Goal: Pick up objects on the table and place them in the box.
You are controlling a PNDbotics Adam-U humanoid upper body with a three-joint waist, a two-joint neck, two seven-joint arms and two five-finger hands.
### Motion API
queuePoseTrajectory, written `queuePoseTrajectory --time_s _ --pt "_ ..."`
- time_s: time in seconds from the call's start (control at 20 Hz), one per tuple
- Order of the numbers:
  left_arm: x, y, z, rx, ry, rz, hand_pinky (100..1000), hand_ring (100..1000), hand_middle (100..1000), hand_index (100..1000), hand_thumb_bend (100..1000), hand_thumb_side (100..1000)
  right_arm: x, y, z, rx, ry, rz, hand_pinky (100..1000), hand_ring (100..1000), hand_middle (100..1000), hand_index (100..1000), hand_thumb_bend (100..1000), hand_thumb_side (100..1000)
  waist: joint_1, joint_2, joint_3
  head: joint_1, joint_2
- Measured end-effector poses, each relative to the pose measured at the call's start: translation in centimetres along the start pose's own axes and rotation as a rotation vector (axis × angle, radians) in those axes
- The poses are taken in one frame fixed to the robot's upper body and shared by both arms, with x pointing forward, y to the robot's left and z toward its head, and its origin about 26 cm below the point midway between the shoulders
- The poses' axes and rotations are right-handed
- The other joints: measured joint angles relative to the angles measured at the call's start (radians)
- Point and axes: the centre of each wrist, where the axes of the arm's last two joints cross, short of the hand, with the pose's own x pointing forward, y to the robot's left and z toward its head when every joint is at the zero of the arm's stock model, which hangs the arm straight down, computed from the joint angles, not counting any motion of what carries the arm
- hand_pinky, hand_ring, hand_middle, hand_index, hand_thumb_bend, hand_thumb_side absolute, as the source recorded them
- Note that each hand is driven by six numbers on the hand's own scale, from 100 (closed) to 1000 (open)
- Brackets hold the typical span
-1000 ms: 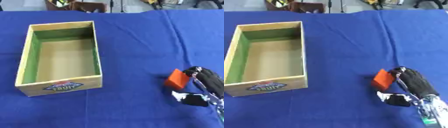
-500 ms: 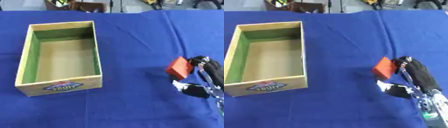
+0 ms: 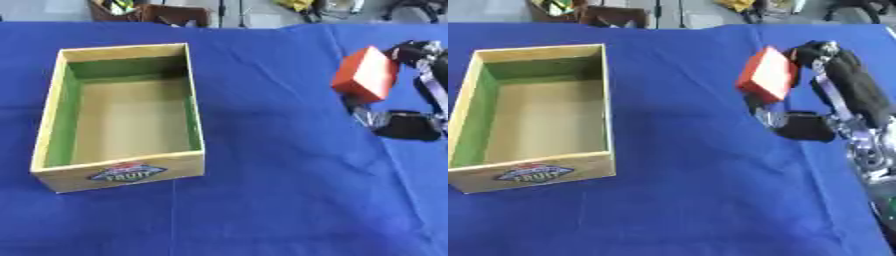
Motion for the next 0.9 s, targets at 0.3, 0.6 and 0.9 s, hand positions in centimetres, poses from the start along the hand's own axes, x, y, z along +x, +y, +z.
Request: queuePoseTrajectory --time_s 0.3,0.6,0.9 --pt "-0.1 -0.2 -0.2 -0.023 0.003 0.015 297 349 442 513 100 996 3.1 -3.3 -5.4 0.001 -0.168 -0.093 643 672 316 142 100 200 -0.01 -0.004 0.042 -0.025 0.0" --pt "-0.2 -0.6 -0.3 -0.05 0.003 0.042 297 348 442 512 100 995 6.8 -4.6 -9.2 0.016 -0.264 -0.158 651 658 290 143 100 200 -0.022 -0.012 0.083 -0.06 0.008" --pt "-0.4 -1.1 -0.6 -0.08 -0.004 0.08 298 345 439 512 100 979 7.9 -0.7 -12.8 0.108 -0.271 -0.168 644 652 266 146 100 199 -0.029 -0.014 0.133 -0.103 0.01"
